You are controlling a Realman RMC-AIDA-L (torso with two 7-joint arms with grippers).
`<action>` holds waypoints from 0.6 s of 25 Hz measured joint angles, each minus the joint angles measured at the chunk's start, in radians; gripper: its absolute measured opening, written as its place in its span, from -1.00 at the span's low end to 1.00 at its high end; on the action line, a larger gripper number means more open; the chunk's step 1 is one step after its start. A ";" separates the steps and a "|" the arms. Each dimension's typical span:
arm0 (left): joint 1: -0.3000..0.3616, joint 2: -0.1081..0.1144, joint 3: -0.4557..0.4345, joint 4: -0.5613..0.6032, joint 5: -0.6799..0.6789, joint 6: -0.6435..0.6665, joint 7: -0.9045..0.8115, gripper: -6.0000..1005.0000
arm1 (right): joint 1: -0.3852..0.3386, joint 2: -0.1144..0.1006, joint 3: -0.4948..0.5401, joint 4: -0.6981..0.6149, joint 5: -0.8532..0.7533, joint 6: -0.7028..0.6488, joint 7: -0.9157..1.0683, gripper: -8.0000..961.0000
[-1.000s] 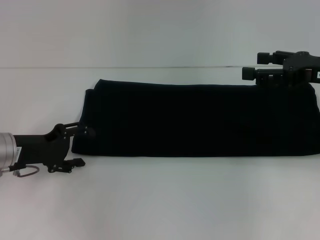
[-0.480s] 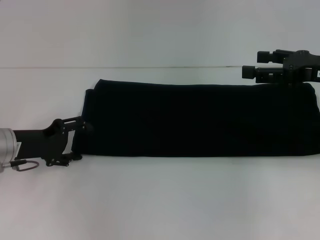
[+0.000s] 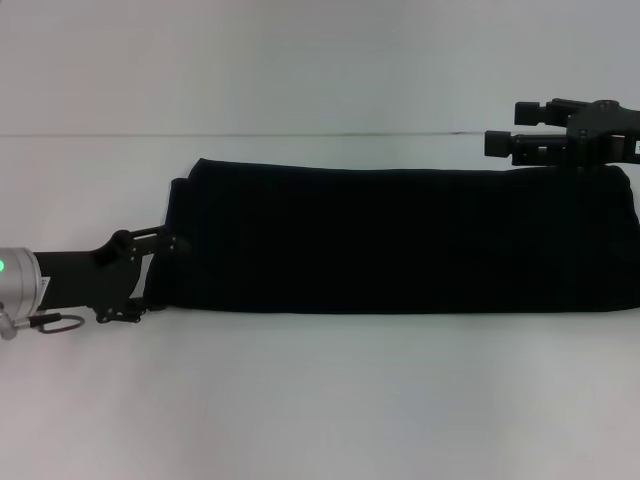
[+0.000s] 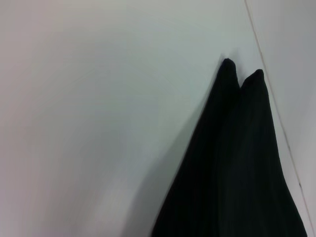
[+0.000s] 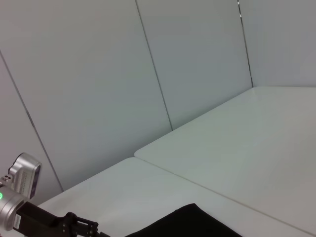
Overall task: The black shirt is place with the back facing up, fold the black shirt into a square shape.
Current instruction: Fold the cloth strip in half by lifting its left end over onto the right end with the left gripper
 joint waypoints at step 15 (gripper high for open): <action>-0.008 0.000 0.001 -0.005 0.005 -0.017 0.051 0.81 | 0.003 0.000 -0.004 -0.001 0.000 0.000 0.000 0.97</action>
